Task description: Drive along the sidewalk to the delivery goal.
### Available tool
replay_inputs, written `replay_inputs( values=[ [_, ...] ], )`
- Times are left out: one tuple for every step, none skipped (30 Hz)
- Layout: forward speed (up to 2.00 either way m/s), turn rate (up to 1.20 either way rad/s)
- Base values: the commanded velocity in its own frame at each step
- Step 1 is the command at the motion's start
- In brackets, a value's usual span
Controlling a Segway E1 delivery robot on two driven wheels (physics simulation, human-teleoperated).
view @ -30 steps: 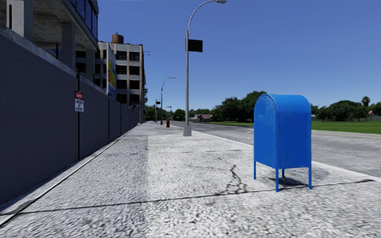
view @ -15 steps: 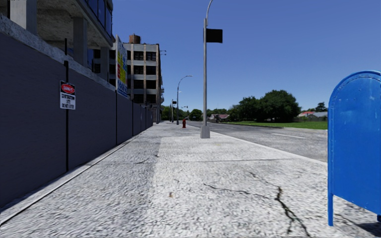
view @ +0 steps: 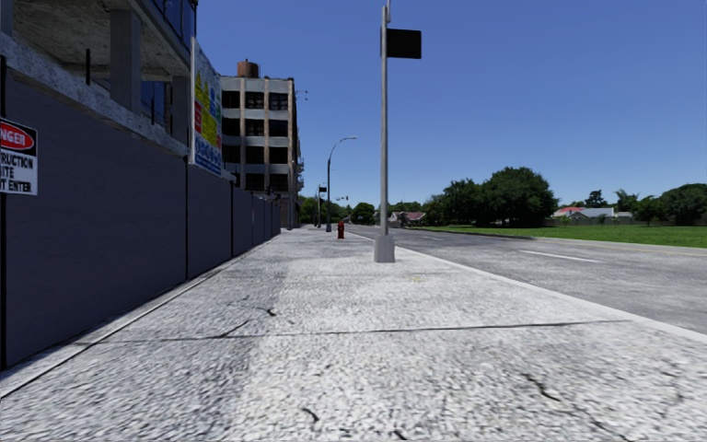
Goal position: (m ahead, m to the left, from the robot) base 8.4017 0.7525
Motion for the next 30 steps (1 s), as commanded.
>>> replay_inputs(
  values=[
    [2.0, 0.0],
    [2.0, 0.0],
    [2.0, 0.0],
    [2.0, 0.0],
    [2.0, 0.0],
    [2.0, 0.0],
    [2.0, 0.0],
    [2.0, 0.0],
    [2.0, 0.0],
    [2.0, 0.0],
    [2.0, 0.0],
    [2.0, 0.0],
    [2.0, 0.0],
    [2.0, 0.0],
    [2.0, 0.03],
    [2.0, 0.1],
    [2.0, 0.18],
    [2.0, 0.18],
    [2.0, 0.24],
    [2.0, 0.26],
    [2.0, 0.26],
    [2.0, 0.27],
    [2.0, 0.27],
    [2.0, 0.27],
    [2.0, 0.27],
    [2.0, 0.27],
    [2.0, 0.27],
    [2.0, 0.27],
    [2.0, 0.27],
    [2.0, 0.27]
  ],
)
